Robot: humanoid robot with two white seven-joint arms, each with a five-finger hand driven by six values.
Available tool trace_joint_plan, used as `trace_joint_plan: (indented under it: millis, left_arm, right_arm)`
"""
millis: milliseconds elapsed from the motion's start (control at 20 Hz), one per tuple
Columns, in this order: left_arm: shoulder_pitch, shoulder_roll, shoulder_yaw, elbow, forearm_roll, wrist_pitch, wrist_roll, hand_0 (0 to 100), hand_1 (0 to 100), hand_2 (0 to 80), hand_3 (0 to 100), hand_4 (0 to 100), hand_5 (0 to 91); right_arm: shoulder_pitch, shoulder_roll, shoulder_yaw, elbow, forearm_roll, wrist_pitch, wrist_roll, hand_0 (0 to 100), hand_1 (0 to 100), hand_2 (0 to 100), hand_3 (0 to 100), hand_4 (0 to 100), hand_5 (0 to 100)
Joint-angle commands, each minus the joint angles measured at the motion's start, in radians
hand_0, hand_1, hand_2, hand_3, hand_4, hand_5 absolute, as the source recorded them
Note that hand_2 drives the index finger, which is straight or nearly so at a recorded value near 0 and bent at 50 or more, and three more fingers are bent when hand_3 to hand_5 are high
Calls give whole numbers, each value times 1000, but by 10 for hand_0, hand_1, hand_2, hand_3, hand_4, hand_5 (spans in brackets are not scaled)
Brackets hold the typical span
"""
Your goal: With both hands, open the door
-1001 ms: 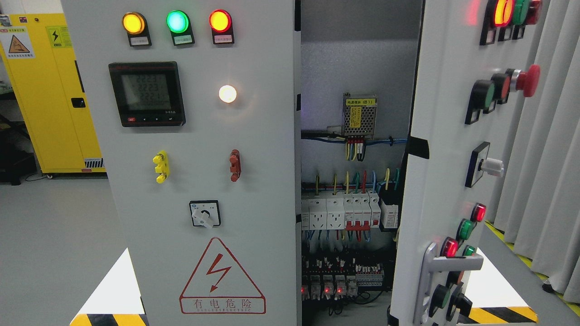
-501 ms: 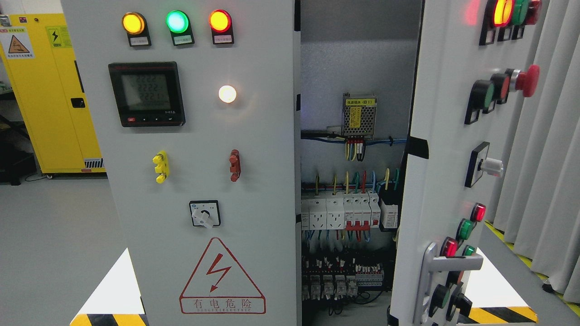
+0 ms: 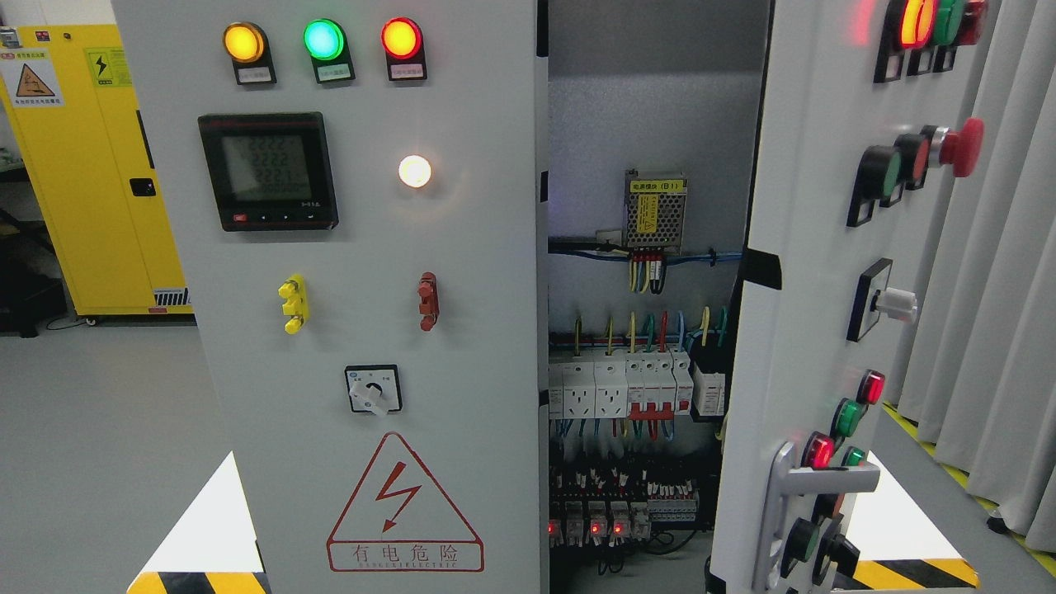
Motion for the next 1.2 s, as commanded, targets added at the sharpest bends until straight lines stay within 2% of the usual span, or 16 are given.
trace_joint_plan:
  millis: [0,150,300,401,551,651,801,1151]
  left_arm:
    - [101,46,234,-662,11,4,-155,309,158,140,353,174,0]
    - [100,46,291,-799,12,8,-217,267,167,144,370,195,0]
    - [94,54,293,-895,23,11,-271,245,157,144,382,206,0]
    - [89,118,288,-931,50,11,-317,230,156,144,376,205,0]
    - [49,214,274,-954,135,13,-318,203,125,113,335,169,0]
    - [12,233,274,-971,168,22,-320,172,114,99,300,146,0]
    - [-12,270,277,-1011,202,42,-320,146,106,97,298,144,0]
    - [-70,559,279,-1054,509,98,-320,90,100,75,272,131,0]
  right_arm:
    - [-2,6,3,-1,3,0,-1,216,58,0,0,0,0]
    - [-1,7,0,2,84,0,-3,216,58,0,0,0,0]
    - [3,9,-6,2,124,0,-6,216,58,0,0,0,0]
    - [3,9,-7,1,124,0,-4,216,58,0,0,0,0]
    - [3,10,-9,1,124,0,-6,216,59,0,0,0,0]
    - [3,9,-9,1,124,-1,-4,215,61,0,0,0,0]
    - [3,9,-9,1,124,-1,4,215,61,0,0,0,0]
    - [3,9,-9,1,124,-1,8,215,60,0,0,0,0]
